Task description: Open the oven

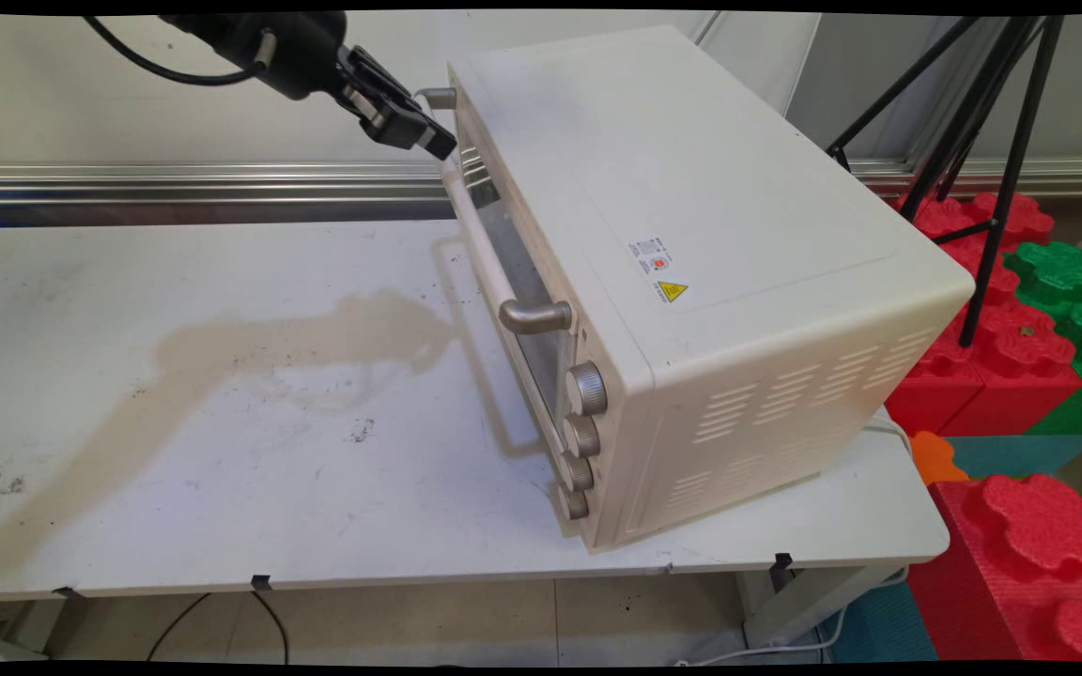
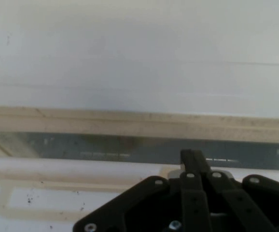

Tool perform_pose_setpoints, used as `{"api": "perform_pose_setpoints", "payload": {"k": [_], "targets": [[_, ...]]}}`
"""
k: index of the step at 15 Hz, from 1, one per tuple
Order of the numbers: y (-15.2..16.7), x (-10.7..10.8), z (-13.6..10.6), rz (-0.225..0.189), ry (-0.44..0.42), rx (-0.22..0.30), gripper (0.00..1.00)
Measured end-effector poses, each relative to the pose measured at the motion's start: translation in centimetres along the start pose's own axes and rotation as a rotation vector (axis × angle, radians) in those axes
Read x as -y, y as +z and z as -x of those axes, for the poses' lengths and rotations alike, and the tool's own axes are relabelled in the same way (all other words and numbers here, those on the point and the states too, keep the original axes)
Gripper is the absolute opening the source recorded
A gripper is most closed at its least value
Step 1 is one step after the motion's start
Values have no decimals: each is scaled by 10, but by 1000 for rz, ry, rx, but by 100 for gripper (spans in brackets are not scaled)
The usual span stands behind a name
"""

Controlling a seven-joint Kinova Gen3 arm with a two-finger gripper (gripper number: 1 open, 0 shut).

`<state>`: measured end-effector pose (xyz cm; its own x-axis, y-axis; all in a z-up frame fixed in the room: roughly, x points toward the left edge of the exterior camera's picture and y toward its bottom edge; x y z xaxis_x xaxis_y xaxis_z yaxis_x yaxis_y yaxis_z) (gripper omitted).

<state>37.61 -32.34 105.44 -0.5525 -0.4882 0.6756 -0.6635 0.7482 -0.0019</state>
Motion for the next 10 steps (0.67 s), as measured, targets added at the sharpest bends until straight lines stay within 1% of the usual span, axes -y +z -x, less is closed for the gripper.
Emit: {"api": "perform_pose_setpoints", "payload": {"k": [10], "targets": [[38, 3, -1, -1, -10, -4, 0]]}}
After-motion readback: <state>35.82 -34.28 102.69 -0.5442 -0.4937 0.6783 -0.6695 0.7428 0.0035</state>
